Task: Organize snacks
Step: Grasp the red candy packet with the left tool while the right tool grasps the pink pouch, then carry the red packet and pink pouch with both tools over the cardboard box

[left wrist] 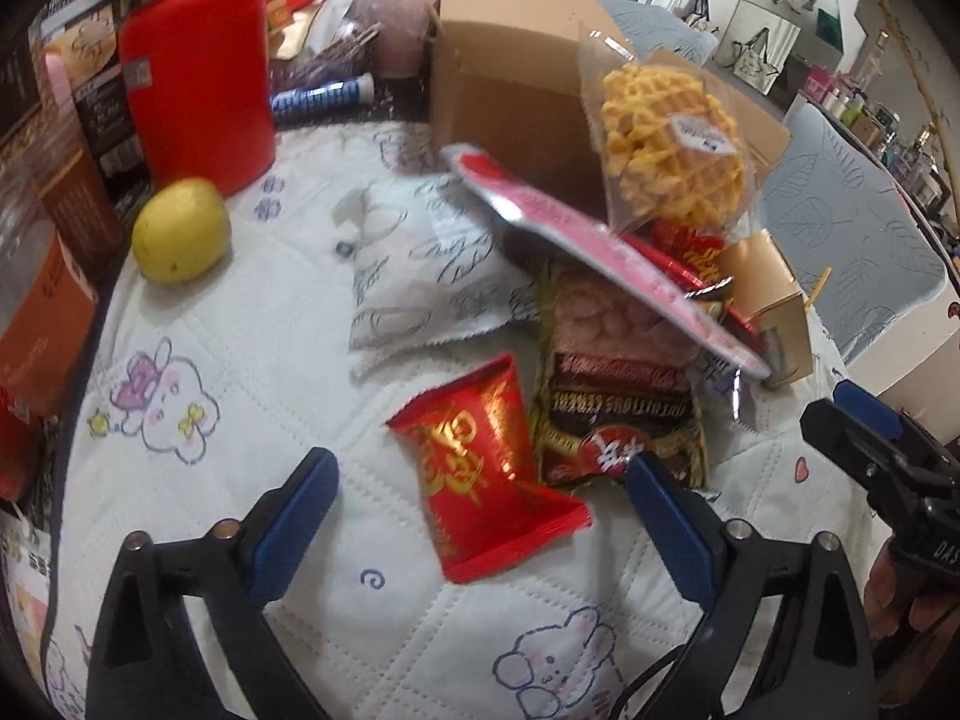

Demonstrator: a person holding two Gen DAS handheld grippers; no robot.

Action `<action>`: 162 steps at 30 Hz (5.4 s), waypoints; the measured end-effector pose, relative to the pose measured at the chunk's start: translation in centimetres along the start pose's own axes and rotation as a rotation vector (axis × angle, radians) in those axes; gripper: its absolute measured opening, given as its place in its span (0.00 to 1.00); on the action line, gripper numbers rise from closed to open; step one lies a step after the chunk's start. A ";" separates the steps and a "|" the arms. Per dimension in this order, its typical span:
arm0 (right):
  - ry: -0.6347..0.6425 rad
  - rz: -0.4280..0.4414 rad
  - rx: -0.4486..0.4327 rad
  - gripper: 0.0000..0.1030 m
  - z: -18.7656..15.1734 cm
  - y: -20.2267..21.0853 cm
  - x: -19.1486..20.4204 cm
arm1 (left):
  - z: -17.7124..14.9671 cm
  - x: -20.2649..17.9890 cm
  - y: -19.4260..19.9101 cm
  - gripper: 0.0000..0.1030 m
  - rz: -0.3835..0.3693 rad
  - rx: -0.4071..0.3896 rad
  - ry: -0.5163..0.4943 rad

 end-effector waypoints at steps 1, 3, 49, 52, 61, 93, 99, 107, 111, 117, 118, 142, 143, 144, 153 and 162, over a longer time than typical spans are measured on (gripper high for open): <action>0.004 0.001 0.002 1.00 0.0 -0.1 0.1 | -0.2 0.2 -0.1 0.89 -0.024 0.007 0.018; 0.008 0.008 0.004 1.00 0.0 -0.2 0.2 | -0.4 0.5 -0.3 0.86 -0.058 0.012 0.045; 0.182 0.160 0.128 0.59 5.6 -7.3 10.8 | 3.6 6.0 4.3 0.28 0.019 -0.167 0.017; 0.178 0.169 0.166 0.46 5.2 -8.4 10.9 | 3.4 5.9 4.1 0.28 0.010 -0.158 0.020; 0.206 0.165 0.120 0.26 4.8 -6.6 11.1 | 2.8 5.0 4.9 0.28 0.004 -0.160 0.012; 0.158 0.202 -0.085 0.26 -1.2 7.5 7.8 | 0.5 -4.4 10.7 0.28 -0.104 -0.244 -0.138; 0.148 0.173 -0.144 0.26 -0.7 9.5 6.6 | 1.2 -6.7 11.3 0.28 -0.135 -0.269 -0.177; 0.147 0.148 -0.187 0.26 1.2 10.4 5.3 | 3.6 -9.1 11.8 0.28 -0.162 -0.319 -0.219; 0.152 0.140 -0.206 0.26 2.6 10.3 4.6 | 5.3 -9.9 11.6 0.28 -0.171 -0.333 -0.229; 0.160 0.138 -0.233 0.26 5.6 9.5 3.7 | 8.4 -10.4 11.1 0.28 -0.170 -0.360 -0.243; 0.163 0.139 -0.237 0.26 6.0 9.4 3.6 | 8.8 -10.4 10.9 0.28 -0.170 -0.364 -0.245; 0.235 0.111 -0.279 0.26 19.6 2.5 2.2 | 23.4 -10.2 7.1 0.28 -0.130 -0.478 -0.273; 0.238 0.111 -0.278 0.26 20.1 2.1 2.3 | 24.0 -10.2 6.7 0.28 -0.127 -0.478 -0.278; 0.239 0.114 -0.275 0.26 20.7 1.6 2.2 | 24.4 -10.1 6.5 0.28 -0.126 -0.477 -0.280; 0.227 0.126 -0.223 0.26 24.6 -3.2 1.7 | 28.7 -9.0 2.1 0.28 -0.081 -0.422 -0.256; 0.231 0.077 -0.162 0.26 26.9 -8.8 0.4 | 31.2 -7.9 -4.3 0.28 -0.030 -0.330 -0.230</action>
Point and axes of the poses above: each gripper's, at about its wrist camera, not at the fingertips, and y roughly against the way its jaws point, x to its left, z to its top, the point moved 3 cm from there along -y, roughly the way its jaws point, and after that the axes turned 1 degree about -x, right-handed, at the moved point
